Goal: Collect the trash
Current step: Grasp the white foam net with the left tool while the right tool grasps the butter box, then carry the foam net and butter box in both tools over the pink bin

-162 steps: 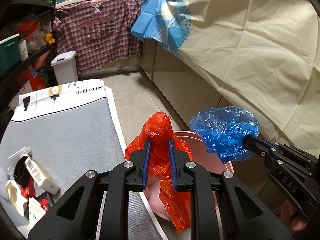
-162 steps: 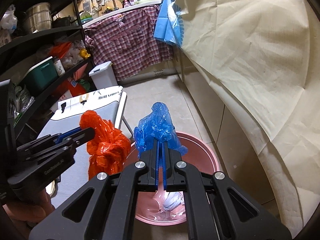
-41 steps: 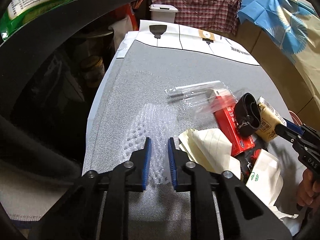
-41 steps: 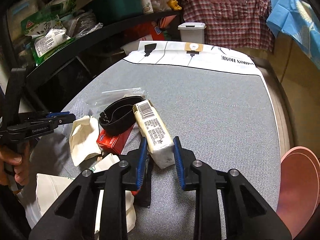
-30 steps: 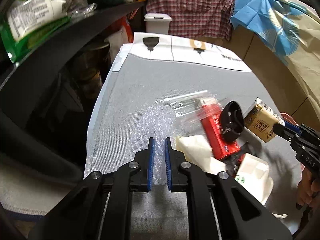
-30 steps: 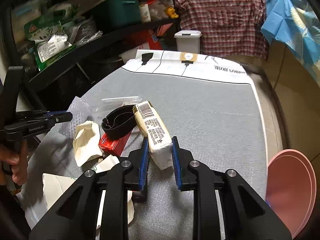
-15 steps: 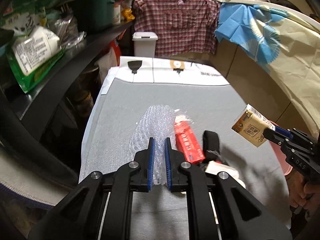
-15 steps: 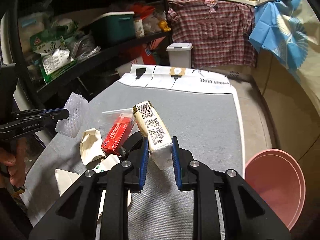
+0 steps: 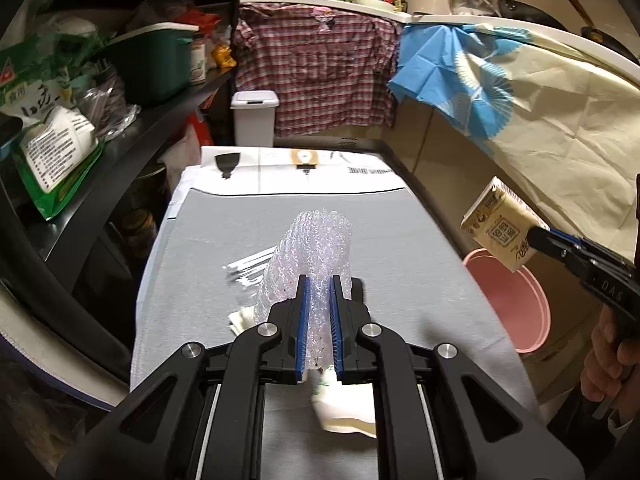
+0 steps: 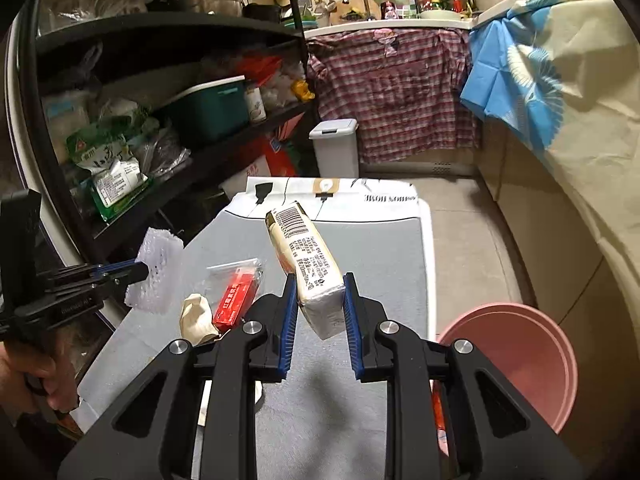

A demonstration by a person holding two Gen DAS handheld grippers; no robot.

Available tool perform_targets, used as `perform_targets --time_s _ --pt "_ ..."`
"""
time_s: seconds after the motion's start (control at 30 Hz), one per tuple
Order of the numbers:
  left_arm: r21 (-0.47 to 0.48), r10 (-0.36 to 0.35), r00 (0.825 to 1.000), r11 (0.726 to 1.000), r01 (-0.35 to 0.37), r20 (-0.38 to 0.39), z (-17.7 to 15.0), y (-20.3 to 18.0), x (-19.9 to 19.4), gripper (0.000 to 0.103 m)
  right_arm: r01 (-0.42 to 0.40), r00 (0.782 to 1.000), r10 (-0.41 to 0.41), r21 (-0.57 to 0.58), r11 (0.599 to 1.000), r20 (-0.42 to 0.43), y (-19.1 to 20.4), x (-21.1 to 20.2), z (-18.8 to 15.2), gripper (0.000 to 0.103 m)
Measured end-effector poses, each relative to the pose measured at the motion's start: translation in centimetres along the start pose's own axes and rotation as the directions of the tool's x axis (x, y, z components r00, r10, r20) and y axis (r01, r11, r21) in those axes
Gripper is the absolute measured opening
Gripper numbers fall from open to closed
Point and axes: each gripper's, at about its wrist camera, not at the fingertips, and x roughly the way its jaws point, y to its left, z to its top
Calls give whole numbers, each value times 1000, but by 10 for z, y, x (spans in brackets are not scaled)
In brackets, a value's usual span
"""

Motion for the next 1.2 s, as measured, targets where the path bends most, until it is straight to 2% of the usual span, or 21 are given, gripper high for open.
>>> perform_targets --time_s 0.27,0.53,0.83,1.2 --pt "29 -33 999 999 32 11 -2 -29 -9 10 44 998 -42 -33 998 43 -19 -50 7 23" --pt "77 -75 997 994 75 -10 -14 -68 -9 10 123 990 -123 -5 992 70 -62 -80 -9 23" --pt "124 -123 992 984 127 -39 -19 -113 -2 10 199 976 -212 178 964 53 -127 -87 -32 23" --pt "124 -171 985 977 174 -38 -4 -169 22 10 254 962 -269 216 943 41 -154 -83 -42 23"
